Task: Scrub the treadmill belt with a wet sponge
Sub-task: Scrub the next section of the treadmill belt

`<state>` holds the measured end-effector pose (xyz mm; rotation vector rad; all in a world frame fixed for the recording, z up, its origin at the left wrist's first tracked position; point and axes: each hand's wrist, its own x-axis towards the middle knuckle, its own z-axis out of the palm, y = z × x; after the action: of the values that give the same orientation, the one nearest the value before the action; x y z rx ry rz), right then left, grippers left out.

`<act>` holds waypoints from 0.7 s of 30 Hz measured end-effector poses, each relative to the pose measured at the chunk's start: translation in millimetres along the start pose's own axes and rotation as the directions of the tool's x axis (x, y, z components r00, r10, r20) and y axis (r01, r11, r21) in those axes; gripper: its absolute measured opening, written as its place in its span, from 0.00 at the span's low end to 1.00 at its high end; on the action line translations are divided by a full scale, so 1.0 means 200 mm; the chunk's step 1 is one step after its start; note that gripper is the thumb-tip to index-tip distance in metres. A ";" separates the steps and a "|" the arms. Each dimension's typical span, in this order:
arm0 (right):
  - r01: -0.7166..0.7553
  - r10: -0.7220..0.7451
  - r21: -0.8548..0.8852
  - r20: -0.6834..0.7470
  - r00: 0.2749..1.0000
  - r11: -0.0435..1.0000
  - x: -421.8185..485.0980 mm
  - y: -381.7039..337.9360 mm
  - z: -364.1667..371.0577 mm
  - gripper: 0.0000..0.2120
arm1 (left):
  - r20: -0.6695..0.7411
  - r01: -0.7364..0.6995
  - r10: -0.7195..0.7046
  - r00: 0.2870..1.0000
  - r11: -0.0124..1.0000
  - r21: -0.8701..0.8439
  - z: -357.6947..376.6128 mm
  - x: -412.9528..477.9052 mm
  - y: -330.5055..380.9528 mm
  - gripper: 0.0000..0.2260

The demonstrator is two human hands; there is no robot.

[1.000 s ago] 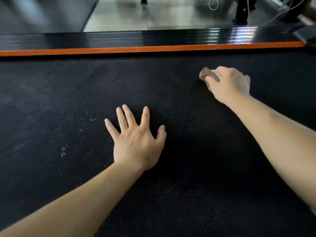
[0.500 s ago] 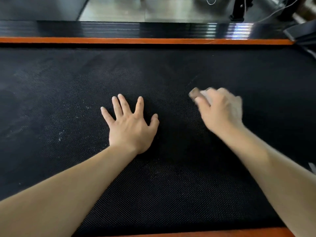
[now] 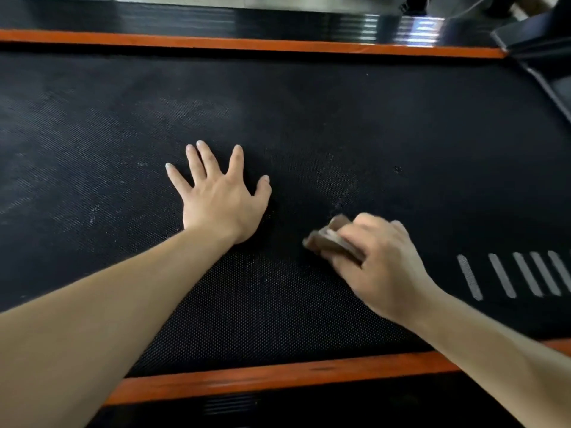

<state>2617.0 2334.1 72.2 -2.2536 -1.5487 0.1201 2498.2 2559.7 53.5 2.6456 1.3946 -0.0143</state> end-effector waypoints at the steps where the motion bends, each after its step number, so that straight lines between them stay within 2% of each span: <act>1: 0.052 -0.052 -0.013 0.038 0.998 0.999 -0.03 0.02 -0.03 0.15 | 0.001 0.000 0.000 1.000 1.000 0.003 0.00 0.00 0.00 0.35; 2: 0.055 -0.054 -0.041 0.026 0.998 0.998 -0.02 0.07 -0.05 0.16 | 0.003 -0.002 0.002 1.000 1.000 0.004 0.00 0.00 0.00 0.35; 3: -0.002 0.000 -0.068 -0.019 1.000 0.998 0.00 0.12 -0.08 0.16 | 0.004 -0.002 0.002 1.000 1.000 0.006 0.00 0.00 0.00 0.35; 6: -0.289 0.278 -0.031 -0.188 0.942 0.957 0.08 0.20 -0.12 0.16 | 0.003 -0.003 0.003 1.000 1.000 0.007 0.00 0.00 0.00 0.35; 7: -0.292 0.279 -0.036 -0.199 0.939 0.956 0.06 0.17 -0.10 0.17 | 0.002 -0.007 0.007 1.000 1.000 0.006 0.00 -0.01 0.00 0.35; 9: -0.101 0.098 -0.019 -0.108 0.989 0.995 -0.06 0.05 -0.07 0.16 | -0.002 -0.005 0.005 1.000 1.000 0.006 0.00 -0.01 0.00 0.35; 10: 0.009 -0.008 0.058 -0.014 1.000 0.998 -0.13 -0.02 -0.07 0.16 | -0.006 -0.002 0.002 1.000 1.000 0.007 0.00 -0.01 0.00 0.35; 11: 0.090 -0.100 0.123 0.070 0.993 0.988 -0.19 -0.05 -0.08 0.15 | -0.007 0.001 -0.001 1.000 1.000 0.010 0.00 -0.01 0.00 0.35; 13: 0.184 -0.206 0.138 0.161 0.965 0.973 -0.20 0.00 -0.14 0.14 | -0.004 0.005 -0.005 1.000 1.000 0.015 -0.01 -0.01 0.00 0.35; 15: 0.164 -0.180 0.113 0.152 0.972 0.980 -0.16 0.10 -0.20 0.13 | -0.001 0.010 -0.010 1.000 1.000 0.014 -0.01 -0.01 0.00 0.35; 19: 0.010 -0.014 0.155 0.023 1.000 0.988 -0.17 0.14 -0.22 0.15 | 0.001 0.015 -0.015 1.000 1.000 0.014 -0.01 -0.01 0.01 0.35; 21: 0.042 -0.062 0.168 0.113 0.992 0.985 -0.24 0.08 -0.21 0.15 | -0.006 0.022 -0.022 1.000 1.000 0.015 -0.01 -0.01 0.01 0.35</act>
<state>2624.5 2274.1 97.2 -2.1089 -1.5930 0.3597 2498.3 2556.8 55.4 2.6441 1.4313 -0.0202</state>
